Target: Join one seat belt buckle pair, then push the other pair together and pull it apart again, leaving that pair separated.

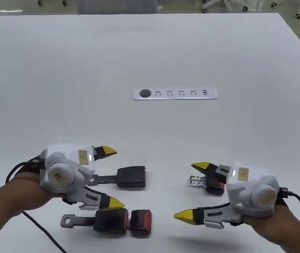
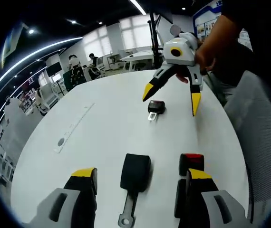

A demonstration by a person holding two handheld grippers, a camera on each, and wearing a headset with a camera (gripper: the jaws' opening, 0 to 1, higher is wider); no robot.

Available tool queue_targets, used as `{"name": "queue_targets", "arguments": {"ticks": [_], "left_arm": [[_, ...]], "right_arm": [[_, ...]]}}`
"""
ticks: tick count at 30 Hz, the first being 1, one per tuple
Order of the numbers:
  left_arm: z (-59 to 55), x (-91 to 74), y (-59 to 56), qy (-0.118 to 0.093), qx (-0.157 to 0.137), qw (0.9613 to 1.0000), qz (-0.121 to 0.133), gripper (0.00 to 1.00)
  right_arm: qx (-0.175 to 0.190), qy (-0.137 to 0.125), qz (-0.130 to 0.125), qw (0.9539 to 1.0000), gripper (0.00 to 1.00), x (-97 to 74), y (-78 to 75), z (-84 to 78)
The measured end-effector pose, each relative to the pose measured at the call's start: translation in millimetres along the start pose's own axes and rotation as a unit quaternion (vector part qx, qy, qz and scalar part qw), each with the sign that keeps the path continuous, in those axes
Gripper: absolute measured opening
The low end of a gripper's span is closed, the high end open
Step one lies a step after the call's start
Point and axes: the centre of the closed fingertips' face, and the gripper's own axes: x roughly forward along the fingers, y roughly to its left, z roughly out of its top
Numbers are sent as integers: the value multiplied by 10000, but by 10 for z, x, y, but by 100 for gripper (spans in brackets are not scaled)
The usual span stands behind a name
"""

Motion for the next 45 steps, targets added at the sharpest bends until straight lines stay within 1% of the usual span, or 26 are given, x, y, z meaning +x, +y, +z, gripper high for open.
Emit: {"name": "queue_targets", "arguments": {"ticks": [3, 4, 6, 9, 11, 13, 15, 16, 17, 18, 19, 20, 21, 22, 25, 27, 29, 31, 35, 37, 39, 40, 42, 43, 44, 45], "left_arm": [[44, 83, 50, -36, 14, 10000, -31, 81], [35, 134, 68, 12, 65, 10000, -34, 82], [2, 209, 75, 81, 98, 9999, -98, 82], [-29, 285, 114, 107, -13, 9999, -118, 83], [-56, 330, 139, 126, -18, 9999, -117, 83], [-73, 368, 140, 143, -55, 9997, -182, 83], [-87, 398, 156, 153, -32, 9997, -191, 83], [-113, 420, 173, 212, -93, 9995, -198, 83], [-127, 446, 176, 220, -174, 9993, -231, 83], [-126, 462, 176, 196, -153, 9994, -245, 82], [-113, 463, 151, 239, -122, 9992, -291, 82], [-132, 481, 135, 278, -88, 9990, -352, 81], [-145, 495, 109, 315, -51, 9986, -421, 80], [-170, 519, 93, 355, -95, 9982, -477, 80], [-192, 555, 68, 406, -123, 9977, -528, 78], [-238, 577, 49, 481, -105, 9972, -571, 75], [-281, 592, 25, 537, -143, 9964, -641, 74], [-304, 593, 28, 557, -145, 9963, -643, 71], [-384, 596, 40, 612, -285, 9954, -680, 66], [-420, 598, 19, 620, -270, 9950, -740, 63], [-452, 602, 12, 632, -246, 9947, -777, 60], [-454, 612, 9, 589, -335, 9945, -803, 60], [-466, 617, 18, 578, -352, 9943, -819, 59], [-469, 621, 24, 577, -368, 9942, -830, 59], [-468, 624, 26, 577, -359, 9942, -839, 59], [-470, 627, 31, 583, -349, 9940, -853, 58]], "right_arm": [[78, 13, -135, 9999, 81, -96, -157, -45], [106, 48, -153, 9998, 81, -124, -206, -82], [29, 209, -198, 9996, 80, -167, -281, -173], [35, 282, -126, 9995, 81, -210, -324, -232], [33, 329, -74, 9994, 82, -226, -344, -265], [12, 397, -9, 9992, 82, -226, -382, -340], [44, 531, 72, 9986, 81, -228, -398, -406], [-2, 571, 64, 9983, 81, -222, -433, -440], [-22, 576, 72, 9983, 82, -220, -447, -447], [-15, 581, 84, 9983, 81, -215, -460, -452], [13, 597, 95, 9982, 81, -205, -485, -471], [15, 611, 111, 9981, 81, -199, -496, -487], [1, 719, 129, 9973, 79, -186, -517, -553], [-18, 843, 110, 9964, 79, -182, -540, -610], [30, 870, 226, 9959, 79, -149, -545, -665], [41, 909, 292, 9954, 78, -146, -543, -695], [36, 965, 320, 9948, 77, -140, -548, -727], [20, 983, 406, 9943, 74, -128, -543, -747], [-38, 1089, 483, 9929, 71, -106, -541, -796], [-56, 1175, 482, 9919, 69, -102, -563, -826], [-59, 1168, 508, 9918, 67, -103, -568, -827], [-68, 1177, 517, 9917, 66, -101, -573, -831], [-97, 1214, 549, 9910, 63, -105, -570, -841], [-137, 1286, 569, 9900, 60, -111, -568, -870], [-235, 1320, 535, 9895, 58, -112, -592, -890], [-210, 1279, 536, 9901, 58, -104, -600, -877]]}}
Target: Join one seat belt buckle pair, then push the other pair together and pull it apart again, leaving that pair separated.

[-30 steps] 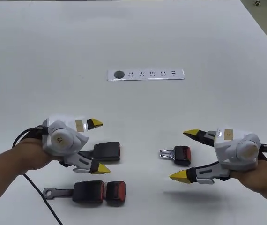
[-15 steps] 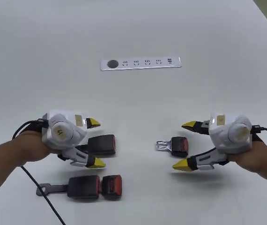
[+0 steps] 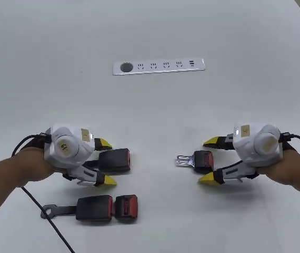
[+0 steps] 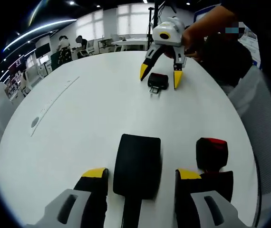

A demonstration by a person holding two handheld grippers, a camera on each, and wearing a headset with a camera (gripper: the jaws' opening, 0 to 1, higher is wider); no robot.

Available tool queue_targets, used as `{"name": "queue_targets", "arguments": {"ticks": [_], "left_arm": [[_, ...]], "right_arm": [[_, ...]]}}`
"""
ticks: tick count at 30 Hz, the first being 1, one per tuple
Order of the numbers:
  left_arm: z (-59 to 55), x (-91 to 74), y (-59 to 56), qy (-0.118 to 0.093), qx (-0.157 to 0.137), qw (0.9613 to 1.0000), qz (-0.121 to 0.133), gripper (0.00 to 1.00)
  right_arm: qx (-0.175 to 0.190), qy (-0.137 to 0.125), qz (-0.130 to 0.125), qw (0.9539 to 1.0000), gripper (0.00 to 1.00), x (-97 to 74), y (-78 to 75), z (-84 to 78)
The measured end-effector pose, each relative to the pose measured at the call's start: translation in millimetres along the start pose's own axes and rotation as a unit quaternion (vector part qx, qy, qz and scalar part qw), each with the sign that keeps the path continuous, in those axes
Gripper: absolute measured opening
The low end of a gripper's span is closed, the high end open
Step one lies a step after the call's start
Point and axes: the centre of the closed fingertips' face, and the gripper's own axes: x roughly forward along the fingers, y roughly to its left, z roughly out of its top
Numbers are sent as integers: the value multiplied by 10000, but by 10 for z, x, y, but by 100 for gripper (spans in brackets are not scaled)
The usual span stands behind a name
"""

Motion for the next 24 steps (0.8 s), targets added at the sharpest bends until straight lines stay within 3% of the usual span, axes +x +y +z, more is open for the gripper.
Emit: {"name": "queue_targets", "arguments": {"ticks": [2, 4, 11, 18, 21, 22, 24], "left_arm": [[0, 7, 28, -16, 4, 10000, -5, 56], [25, 12, 32, -40, -5, 10000, -1, 54], [25, 39, 9, -53, 84, 9999, -77, 50], [70, 53, -45, -34, 194, 9997, -159, 47], [80, 74, -70, -13, 132, 9996, -238, 38], [110, 81, -26, -83, 219, 9996, -138, 38], [106, 87, -23, -60, 213, 9996, -170, 37]], "right_arm": [[61, -51, 39, 10000, 57, 8, 9, 27], [-194, -2, 38, 9998, 52, 28, 25, 34], [17, -130, 20, 9999, 38, 45, -35, 60], [-129, -322, 97, 9994, 37, 35, -13, 103], [-114, -417, 114, 9990, 37, 34, 0, 130], [-114, -436, 114, 9989, 37, 32, 3, 132], [-104, -503, 116, 9986, 37, 33, 8, 145]]}}
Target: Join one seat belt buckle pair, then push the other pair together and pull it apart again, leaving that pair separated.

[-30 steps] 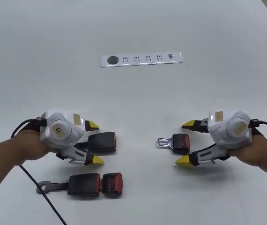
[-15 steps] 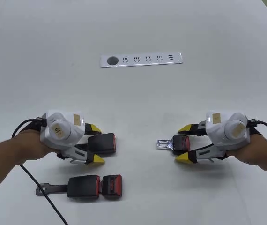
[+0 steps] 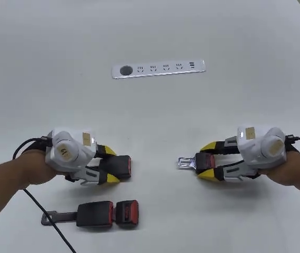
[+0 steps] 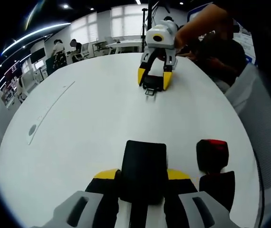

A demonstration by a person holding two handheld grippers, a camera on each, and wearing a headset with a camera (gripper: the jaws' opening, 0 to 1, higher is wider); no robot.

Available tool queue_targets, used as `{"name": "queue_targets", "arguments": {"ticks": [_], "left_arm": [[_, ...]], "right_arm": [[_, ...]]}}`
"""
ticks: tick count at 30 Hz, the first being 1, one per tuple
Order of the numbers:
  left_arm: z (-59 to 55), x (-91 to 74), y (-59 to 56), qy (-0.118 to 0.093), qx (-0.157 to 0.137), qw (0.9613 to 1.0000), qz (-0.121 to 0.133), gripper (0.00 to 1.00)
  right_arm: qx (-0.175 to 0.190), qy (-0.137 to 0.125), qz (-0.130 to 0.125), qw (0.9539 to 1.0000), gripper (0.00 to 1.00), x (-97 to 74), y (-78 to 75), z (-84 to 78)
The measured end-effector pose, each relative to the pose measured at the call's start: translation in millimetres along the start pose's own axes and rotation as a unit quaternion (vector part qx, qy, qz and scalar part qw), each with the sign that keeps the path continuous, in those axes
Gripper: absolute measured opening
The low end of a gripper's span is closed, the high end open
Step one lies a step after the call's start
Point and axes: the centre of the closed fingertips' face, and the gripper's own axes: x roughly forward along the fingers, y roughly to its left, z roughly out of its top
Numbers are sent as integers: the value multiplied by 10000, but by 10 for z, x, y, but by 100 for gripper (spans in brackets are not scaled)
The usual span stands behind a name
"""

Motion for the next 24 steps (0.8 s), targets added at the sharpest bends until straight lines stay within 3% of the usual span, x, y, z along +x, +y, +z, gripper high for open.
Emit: {"name": "queue_targets", "arguments": {"ticks": [7, 14, 24], "left_arm": [[11, -9, 43, -24, 24, 10000, -22, 37], [-38, -10, 118, -38, 28, 10000, -45, 37], [-60, -24, 135, -24, 68, 10000, -48, 37]], "right_arm": [[67, -320, 25, 9995, 37, -13, -14, 6], [22, -365, 57, 9993, 37, -12, -4, 7], [23, -377, 94, 9992, 37, 25, 10, 32]]}}
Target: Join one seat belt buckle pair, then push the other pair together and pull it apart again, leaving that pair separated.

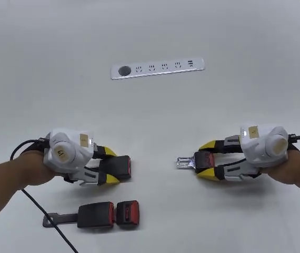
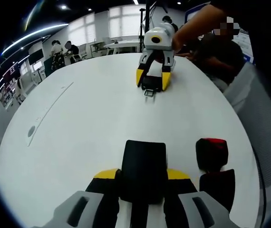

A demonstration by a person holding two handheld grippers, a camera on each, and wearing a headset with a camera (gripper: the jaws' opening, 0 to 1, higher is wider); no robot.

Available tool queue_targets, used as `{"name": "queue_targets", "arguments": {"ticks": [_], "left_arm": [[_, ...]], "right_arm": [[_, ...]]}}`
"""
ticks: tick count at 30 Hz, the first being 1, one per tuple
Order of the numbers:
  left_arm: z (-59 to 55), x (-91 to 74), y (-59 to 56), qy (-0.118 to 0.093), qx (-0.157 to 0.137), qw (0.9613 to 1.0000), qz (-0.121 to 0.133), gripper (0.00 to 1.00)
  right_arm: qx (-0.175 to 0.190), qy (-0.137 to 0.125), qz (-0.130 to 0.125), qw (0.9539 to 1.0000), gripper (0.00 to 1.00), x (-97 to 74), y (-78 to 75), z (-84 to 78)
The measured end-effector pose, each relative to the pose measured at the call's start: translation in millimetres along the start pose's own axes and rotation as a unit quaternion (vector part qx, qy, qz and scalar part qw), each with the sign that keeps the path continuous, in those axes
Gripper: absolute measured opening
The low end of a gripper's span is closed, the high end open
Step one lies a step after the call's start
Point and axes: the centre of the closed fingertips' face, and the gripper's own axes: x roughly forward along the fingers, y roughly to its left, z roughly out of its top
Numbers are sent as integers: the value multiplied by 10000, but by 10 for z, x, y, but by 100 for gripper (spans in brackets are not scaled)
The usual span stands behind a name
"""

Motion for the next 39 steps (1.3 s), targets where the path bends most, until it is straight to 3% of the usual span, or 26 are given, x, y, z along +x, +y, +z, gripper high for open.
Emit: {"name": "queue_targets", "arguments": {"ticks": [24, 39], "left_arm": [[23, -13, -88, 36, 73, 10000, -34, 36], [24, -10, -110, 63, 147, 9998, -72, 36]], "right_arm": [[-38, -366, 262, 9990, 37, 608, 165, 397], [-96, -402, 362, 9985, 37, 901, 260, 599]]}}
